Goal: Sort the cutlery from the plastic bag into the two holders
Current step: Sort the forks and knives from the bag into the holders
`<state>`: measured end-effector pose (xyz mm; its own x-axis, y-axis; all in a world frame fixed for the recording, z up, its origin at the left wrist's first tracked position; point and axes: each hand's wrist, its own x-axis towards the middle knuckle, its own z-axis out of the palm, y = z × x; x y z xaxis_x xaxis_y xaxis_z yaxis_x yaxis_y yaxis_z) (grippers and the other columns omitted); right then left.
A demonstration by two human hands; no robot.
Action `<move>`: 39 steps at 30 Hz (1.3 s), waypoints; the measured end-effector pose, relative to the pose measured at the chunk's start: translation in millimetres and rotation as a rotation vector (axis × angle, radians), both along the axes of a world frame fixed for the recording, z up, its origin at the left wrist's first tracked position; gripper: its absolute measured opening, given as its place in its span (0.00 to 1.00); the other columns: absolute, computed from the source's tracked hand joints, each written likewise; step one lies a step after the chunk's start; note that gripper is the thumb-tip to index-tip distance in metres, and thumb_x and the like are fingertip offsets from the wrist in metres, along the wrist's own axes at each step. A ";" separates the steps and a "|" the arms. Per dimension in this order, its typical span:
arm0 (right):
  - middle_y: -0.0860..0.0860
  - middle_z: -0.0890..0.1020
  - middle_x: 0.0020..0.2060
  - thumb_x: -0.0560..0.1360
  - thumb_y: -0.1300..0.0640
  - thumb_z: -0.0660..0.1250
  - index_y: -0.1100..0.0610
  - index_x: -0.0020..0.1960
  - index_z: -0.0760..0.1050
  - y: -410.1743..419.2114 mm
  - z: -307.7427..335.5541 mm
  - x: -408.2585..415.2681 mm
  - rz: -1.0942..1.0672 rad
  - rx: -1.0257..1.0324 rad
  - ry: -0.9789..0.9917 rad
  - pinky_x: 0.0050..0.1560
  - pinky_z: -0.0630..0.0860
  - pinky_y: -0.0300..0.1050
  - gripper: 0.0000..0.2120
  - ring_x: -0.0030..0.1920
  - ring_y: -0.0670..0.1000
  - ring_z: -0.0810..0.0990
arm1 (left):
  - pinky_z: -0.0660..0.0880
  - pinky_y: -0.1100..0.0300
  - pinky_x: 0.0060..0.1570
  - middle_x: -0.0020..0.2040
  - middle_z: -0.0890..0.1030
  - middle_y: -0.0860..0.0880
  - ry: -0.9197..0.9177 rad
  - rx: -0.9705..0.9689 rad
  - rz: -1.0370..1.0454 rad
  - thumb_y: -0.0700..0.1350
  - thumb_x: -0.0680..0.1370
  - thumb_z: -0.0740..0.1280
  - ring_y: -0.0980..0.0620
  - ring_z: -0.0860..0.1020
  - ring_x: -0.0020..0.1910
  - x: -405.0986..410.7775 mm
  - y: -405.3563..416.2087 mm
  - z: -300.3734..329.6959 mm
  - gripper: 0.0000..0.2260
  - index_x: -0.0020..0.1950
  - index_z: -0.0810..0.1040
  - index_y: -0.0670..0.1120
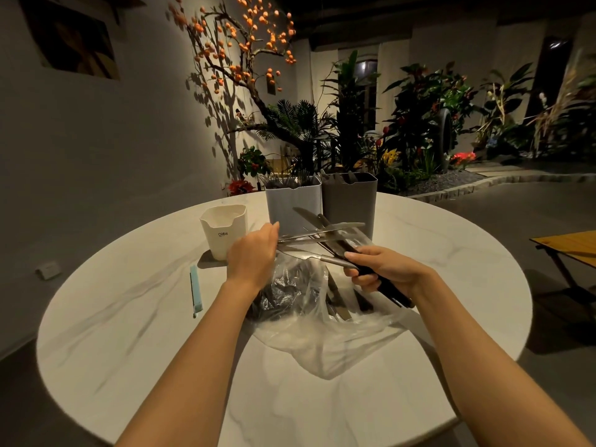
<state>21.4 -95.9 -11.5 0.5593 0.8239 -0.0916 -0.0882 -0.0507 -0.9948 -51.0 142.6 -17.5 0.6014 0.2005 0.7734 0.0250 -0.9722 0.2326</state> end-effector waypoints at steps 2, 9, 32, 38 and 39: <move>0.49 0.74 0.29 0.83 0.57 0.53 0.61 0.47 0.67 -1.2 2.1 -2.0 -0.002 0.024 -0.024 0.25 0.63 0.32 0.10 0.24 0.43 0.64 | 0.60 0.61 0.25 0.27 0.71 0.46 -0.127 -0.105 0.036 0.47 0.84 0.56 0.45 0.72 0.25 -2.8 0.9 4.4 0.20 0.37 0.77 0.39; 0.49 0.67 0.31 0.82 0.52 0.56 0.63 0.58 0.74 6.8 -2.8 1.5 -0.109 0.113 -0.063 0.25 0.61 0.33 0.16 0.27 0.44 0.60 | 0.69 0.55 0.33 0.31 0.74 0.47 0.008 -0.390 0.034 0.64 0.79 0.50 0.47 0.73 0.32 1.0 -4.1 3.8 0.28 0.34 0.71 0.43; 0.50 0.70 0.25 0.79 0.51 0.64 0.58 0.39 0.74 46.7 -10.9 -14.8 -0.465 0.107 -0.211 0.27 0.67 0.35 0.14 0.26 0.46 0.68 | 0.77 0.52 0.48 0.41 0.81 0.41 0.632 -0.464 -0.483 0.51 0.84 0.51 0.45 0.79 0.39 0.0 -66.0 -0.1 0.22 0.47 0.79 0.39; 0.49 0.80 0.33 0.80 0.51 0.63 0.60 0.47 0.77 36.8 -2.7 -19.2 -0.292 0.061 -0.204 0.29 0.69 0.34 0.12 0.31 0.43 0.75 | 0.74 0.53 0.52 0.51 0.70 0.47 0.137 -0.625 -0.278 0.55 0.79 0.63 0.51 0.73 0.47 2.8 -62.9 5.9 0.17 0.59 0.62 0.46; 0.49 0.80 0.33 0.80 0.51 0.62 0.60 0.48 0.77 33.7 -2.0 -20.7 -0.264 0.050 -0.215 0.30 0.69 0.34 0.12 0.31 0.43 0.76 | 0.72 0.54 0.56 0.57 0.67 0.47 0.059 -0.610 -0.269 0.54 0.78 0.66 0.50 0.71 0.54 4.8 -61.4 5.5 0.21 0.62 0.61 0.47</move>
